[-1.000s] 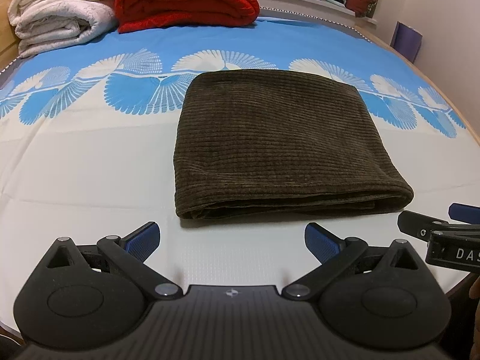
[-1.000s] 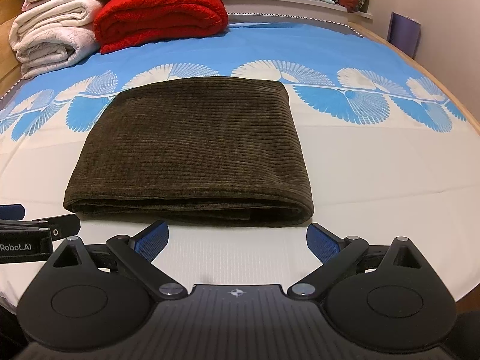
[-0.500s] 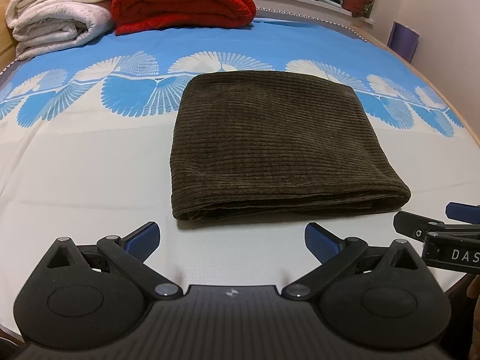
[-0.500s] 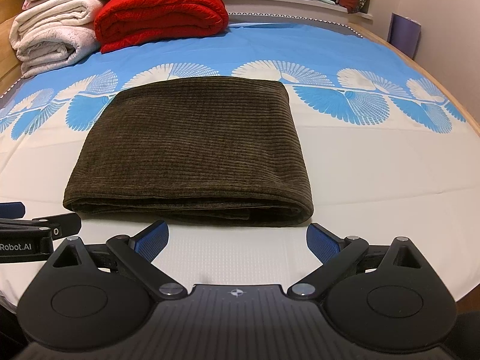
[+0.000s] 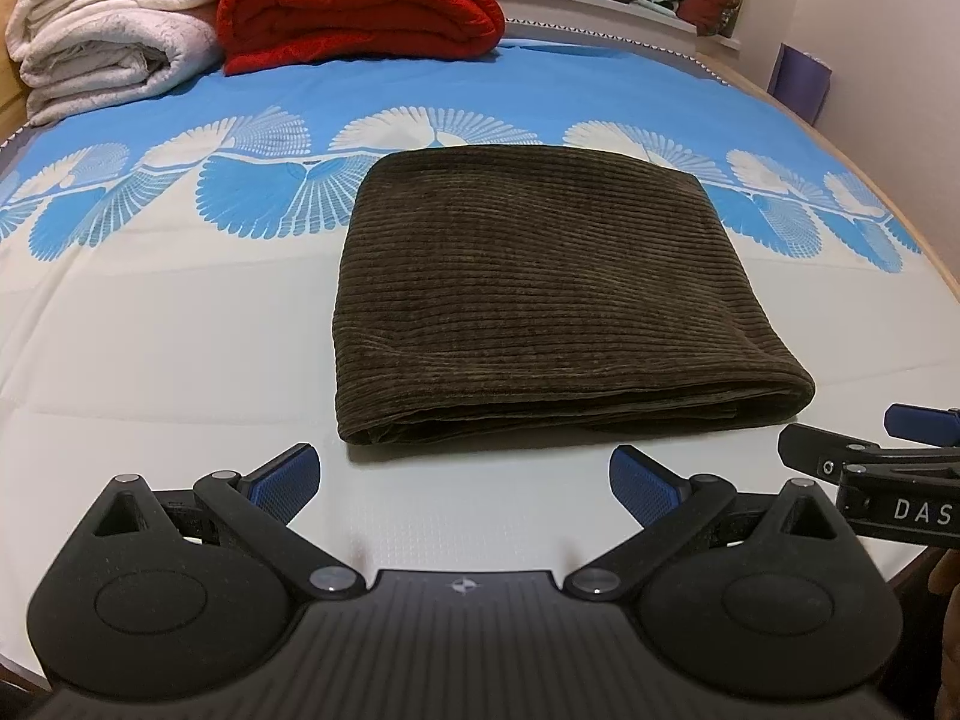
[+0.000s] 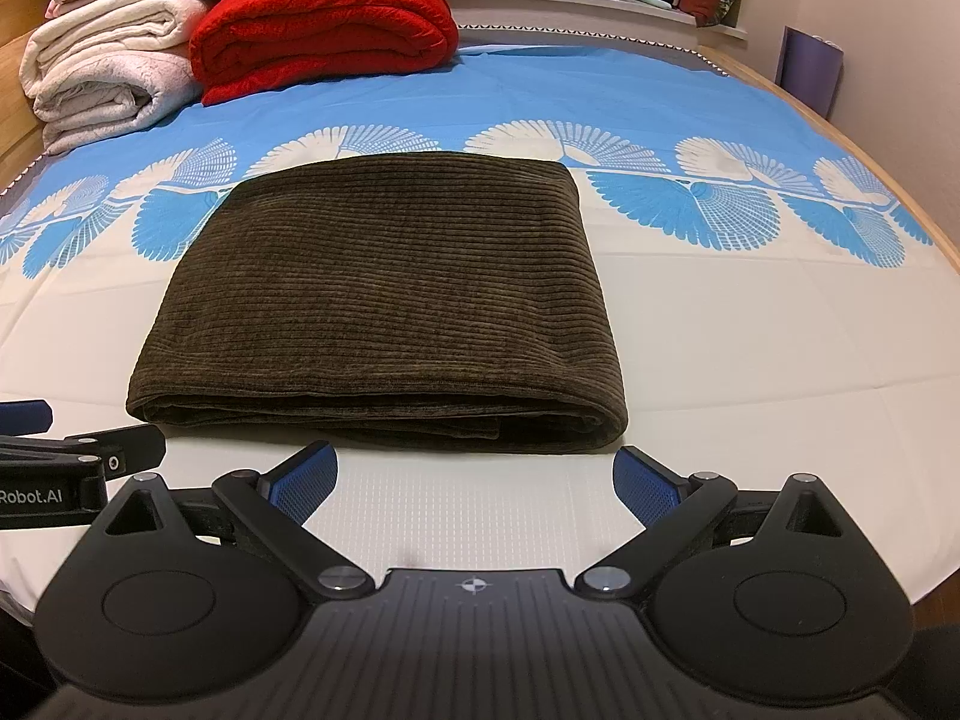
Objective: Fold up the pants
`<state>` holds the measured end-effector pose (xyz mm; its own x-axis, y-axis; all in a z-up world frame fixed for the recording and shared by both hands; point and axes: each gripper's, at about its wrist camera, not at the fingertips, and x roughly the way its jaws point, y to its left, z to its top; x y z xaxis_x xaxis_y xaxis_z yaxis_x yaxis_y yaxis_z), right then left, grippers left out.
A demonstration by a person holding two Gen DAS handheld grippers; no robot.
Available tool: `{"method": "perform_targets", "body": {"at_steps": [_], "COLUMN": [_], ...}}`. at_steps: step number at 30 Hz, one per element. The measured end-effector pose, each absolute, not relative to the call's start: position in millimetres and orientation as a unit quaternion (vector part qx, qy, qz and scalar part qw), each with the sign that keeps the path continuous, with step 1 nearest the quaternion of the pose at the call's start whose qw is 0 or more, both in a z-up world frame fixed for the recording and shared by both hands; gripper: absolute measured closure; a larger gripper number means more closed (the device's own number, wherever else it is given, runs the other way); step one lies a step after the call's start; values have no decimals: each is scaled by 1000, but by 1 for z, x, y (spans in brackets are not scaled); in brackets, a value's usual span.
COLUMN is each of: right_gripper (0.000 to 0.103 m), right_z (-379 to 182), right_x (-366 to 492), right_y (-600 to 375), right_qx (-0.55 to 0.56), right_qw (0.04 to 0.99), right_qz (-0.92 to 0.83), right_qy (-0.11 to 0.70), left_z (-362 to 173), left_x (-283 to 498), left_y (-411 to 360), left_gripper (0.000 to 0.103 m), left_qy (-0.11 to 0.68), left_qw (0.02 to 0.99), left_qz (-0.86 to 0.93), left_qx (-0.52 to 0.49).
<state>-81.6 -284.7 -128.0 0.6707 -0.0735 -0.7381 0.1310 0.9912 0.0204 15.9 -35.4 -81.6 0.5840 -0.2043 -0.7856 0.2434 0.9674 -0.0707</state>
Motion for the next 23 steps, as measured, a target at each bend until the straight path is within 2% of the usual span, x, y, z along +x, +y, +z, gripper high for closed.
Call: {"method": "perform_targets", "body": {"at_steps": [23], "right_gripper": [5], "right_z": [-128], "right_x": [-82], "right_y": [-284], "right_qx": [36], "right_qw": [913], "right_qz": [-56], "right_qy": [402], "left_z": [-80], "left_x": [14], "left_y": [-37], "left_gripper": [0], "left_qy": [432], "left_qw": [892], "left_qz": [-132], "left_qx": [25]}}
